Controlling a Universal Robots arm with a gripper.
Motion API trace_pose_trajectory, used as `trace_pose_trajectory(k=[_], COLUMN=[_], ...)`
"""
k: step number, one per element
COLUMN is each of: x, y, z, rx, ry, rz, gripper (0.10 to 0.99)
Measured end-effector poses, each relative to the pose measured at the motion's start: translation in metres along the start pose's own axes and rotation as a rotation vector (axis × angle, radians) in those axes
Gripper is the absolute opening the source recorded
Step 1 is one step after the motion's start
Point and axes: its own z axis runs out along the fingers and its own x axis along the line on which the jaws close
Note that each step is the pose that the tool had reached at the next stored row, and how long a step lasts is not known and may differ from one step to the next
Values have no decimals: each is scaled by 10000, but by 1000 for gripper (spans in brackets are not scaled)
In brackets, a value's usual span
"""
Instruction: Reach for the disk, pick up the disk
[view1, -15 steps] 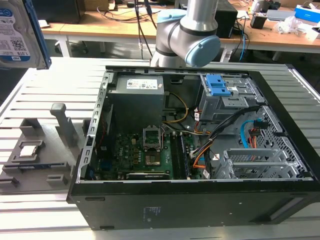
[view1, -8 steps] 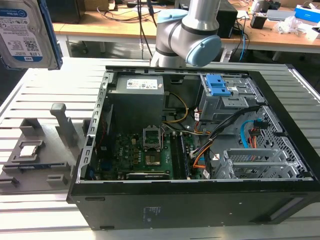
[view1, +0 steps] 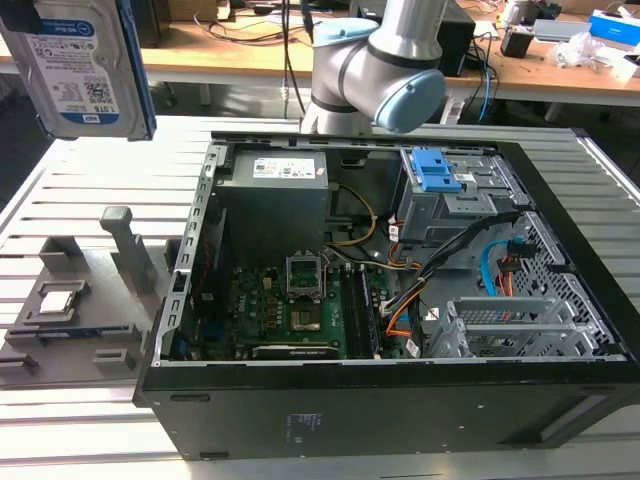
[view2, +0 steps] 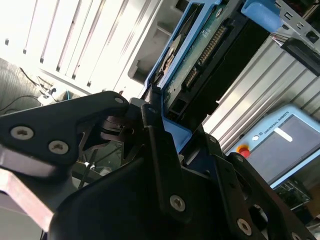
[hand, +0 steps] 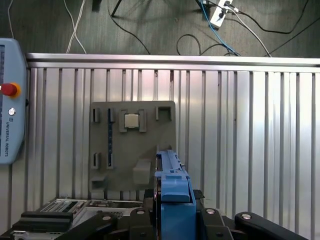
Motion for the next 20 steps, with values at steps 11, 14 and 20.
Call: trace_pose_trajectory(k=[11,14,20], x=[5,7,10], y=[-386,-473,-711], z=[-13,-17,-25], rx=[0,-1,-1], ry=[5,6,6], rz=[0,-1,-1], gripper=[369,369,369])
